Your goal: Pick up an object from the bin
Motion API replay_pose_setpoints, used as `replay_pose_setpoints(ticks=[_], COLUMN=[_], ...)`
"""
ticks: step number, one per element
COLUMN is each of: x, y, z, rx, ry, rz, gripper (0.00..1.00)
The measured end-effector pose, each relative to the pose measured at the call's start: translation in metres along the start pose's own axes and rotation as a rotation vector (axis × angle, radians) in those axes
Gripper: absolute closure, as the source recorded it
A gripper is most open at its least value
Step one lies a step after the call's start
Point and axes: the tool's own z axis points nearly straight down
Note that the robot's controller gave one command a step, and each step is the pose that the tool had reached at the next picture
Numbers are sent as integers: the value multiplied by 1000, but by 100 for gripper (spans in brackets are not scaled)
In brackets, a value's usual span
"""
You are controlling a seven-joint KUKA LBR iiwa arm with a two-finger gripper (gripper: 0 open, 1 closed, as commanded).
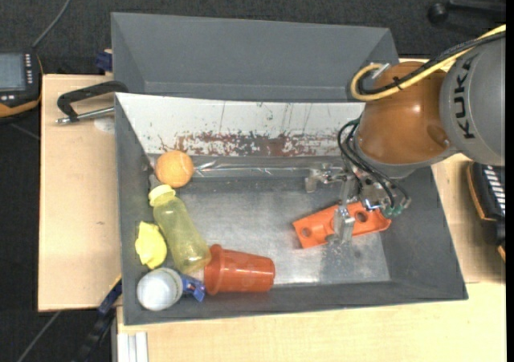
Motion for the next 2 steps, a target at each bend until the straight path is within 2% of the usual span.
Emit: replay_pose_setpoints(ticks=[1,2], x=[2,-4], y=[-18,-30], z=[22,55], rx=[-4,-2], ry=[7,1], rz=[-141,-8], gripper=[0,0])
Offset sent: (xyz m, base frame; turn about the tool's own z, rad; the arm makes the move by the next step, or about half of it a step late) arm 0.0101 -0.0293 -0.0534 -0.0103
